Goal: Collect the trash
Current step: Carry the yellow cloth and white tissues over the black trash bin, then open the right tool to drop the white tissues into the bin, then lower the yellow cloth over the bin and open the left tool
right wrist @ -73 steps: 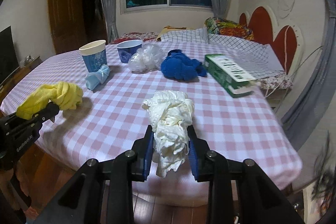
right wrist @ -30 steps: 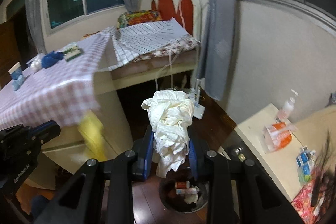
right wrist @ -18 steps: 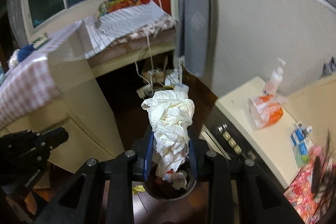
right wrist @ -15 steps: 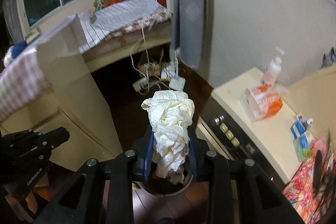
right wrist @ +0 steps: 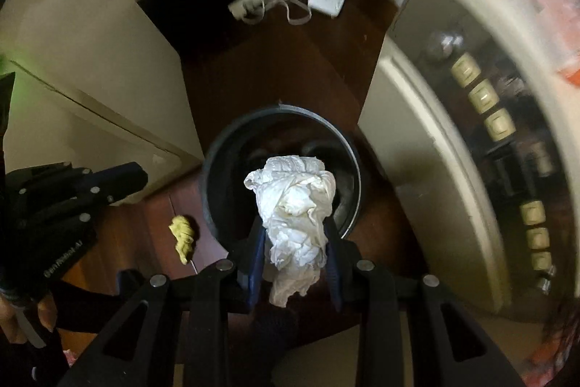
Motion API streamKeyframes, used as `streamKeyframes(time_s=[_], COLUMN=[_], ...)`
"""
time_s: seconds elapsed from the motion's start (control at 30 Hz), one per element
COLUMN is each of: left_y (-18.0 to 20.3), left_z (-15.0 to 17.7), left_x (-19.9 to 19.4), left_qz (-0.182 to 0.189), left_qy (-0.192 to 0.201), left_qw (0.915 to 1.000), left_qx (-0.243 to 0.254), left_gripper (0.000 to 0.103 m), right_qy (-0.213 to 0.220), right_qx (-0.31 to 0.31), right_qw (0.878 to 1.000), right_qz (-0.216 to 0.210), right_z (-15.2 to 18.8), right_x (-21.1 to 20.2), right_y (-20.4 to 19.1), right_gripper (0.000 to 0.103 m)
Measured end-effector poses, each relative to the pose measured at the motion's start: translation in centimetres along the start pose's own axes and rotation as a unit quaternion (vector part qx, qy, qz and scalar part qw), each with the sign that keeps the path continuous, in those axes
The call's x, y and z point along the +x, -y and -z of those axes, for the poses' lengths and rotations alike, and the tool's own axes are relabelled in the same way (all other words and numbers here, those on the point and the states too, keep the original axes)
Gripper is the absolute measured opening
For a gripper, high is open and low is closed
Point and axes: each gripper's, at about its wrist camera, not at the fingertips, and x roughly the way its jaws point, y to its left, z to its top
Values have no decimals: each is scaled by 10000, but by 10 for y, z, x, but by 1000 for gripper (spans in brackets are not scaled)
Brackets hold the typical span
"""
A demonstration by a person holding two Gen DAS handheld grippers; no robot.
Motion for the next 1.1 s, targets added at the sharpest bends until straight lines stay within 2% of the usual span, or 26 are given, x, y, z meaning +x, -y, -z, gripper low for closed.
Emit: streamKeyframes(time_s=[0.2, 0.43, 0.5, 0.53, 0.57, 0.6, 0.67, 0.77, 0.87, 0.93, 0.97, 1.03, 1.1], left_y=[-15, -27, -29, -30, -31, -32, -36, -39, -45, -57, -65, -92, -122], left_z=[7, 0, -1, -1, 0, 0, -1, -1, 10, 34, 49, 91, 129], left_x=[48, 72, 74, 78, 80, 81, 79, 78, 79, 83, 91, 120, 144], left_qz=[-40, 15, 31, 26, -34, -118, -275, -322, -332, -540, -684, -1158, -1375], left_qy=[-397, -597, -629, -669, -725, -741, -572, -509, -522, -400, -474, -785, -1111], left_qw=[9992, 9982, 9980, 9977, 9974, 9972, 9980, 9981, 9979, 9974, 9961, 9887, 9798], left_qx=[-46, -45, -35, -29, -34, -47, -82, -127, -197, -255, -305, -543, -932], left_gripper=[3, 3, 5, 8, 25, 55, 79, 86, 87, 87, 87, 87, 86], right_qy=[-304, -523, -551, -537, -475, -409, -429, -416, -318, -125, -10, 184, 217], right_qx=[-29, -210, -331, -419, -432, -409, -333, -229, 12, 263, 348, 511, 708], right_qw=[9995, 9984, 9979, 9973, 9969, 9964, 9954, 9948, 9951, 9964, 9961, 9950, 9939], right_qz=[-70, -91, 22, 268, 462, 624, 790, 902, 937, 791, 817, 834, 813], right_z=[-3, -11, -12, -12, -10, -9, -8, -7, -8, -6, -4, 2, 5], right_x=[49, 86, 90, 92, 90, 89, 87, 83, 74, 63, 57, 50, 49], right_y=[2, -3, -4, -4, -3, 0, 5, 11, 16, 19, 21, 24, 26], right_gripper=[32, 32, 37, 55, 84, 92, 93, 94, 94, 94, 94, 94, 94])
